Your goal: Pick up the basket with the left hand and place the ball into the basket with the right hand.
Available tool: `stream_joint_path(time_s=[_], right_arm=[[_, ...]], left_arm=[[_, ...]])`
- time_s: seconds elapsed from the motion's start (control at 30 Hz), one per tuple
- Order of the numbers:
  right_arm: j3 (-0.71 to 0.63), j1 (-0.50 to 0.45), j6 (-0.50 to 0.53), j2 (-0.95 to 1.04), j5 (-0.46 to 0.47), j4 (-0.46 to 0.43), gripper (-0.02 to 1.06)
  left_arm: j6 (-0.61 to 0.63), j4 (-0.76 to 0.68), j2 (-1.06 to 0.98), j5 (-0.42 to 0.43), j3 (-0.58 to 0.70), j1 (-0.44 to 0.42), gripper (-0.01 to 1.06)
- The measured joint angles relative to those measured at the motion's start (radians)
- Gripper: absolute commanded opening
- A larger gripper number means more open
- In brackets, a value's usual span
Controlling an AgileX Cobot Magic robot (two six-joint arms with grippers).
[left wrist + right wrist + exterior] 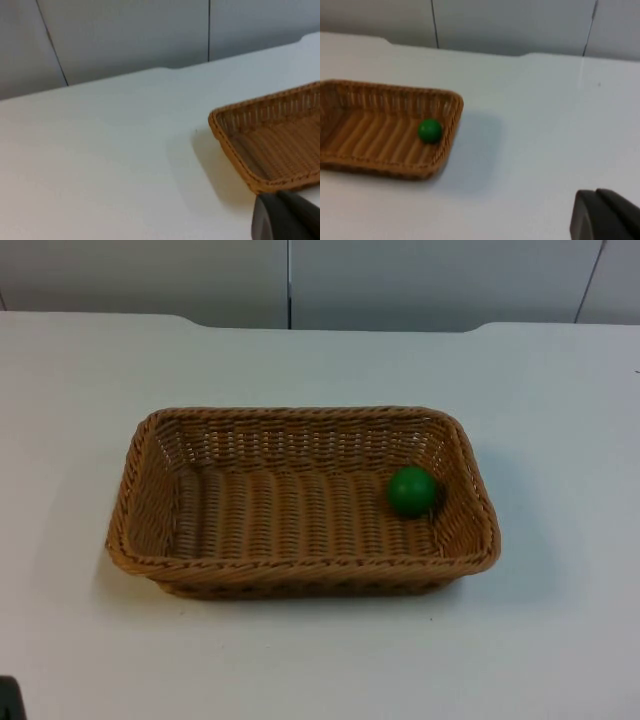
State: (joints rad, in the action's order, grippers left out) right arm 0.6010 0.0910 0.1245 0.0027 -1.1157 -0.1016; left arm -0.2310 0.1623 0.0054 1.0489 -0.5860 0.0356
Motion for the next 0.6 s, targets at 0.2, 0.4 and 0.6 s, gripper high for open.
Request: stream_joint_path(time_s=[0.2,0.4,0.6], right_arm=[[-0.055,0.000,0.000,0.000,-0.012,0.000,0.00],[-0.083,0.000,0.002,0.000,0.013,0.000,0.00],[-0.083,0.000,0.000,0.000,0.018,0.004,0.00]], left_arm=[[0.000,-0.002,0.000,-0.013,0.045,0.021,0.00],[-0.002,-0.006,0.000,0.005,0.047,0.022,0.00],[0.000,-0.014,-0.001,0.033,0.064,0.022,0.00]])
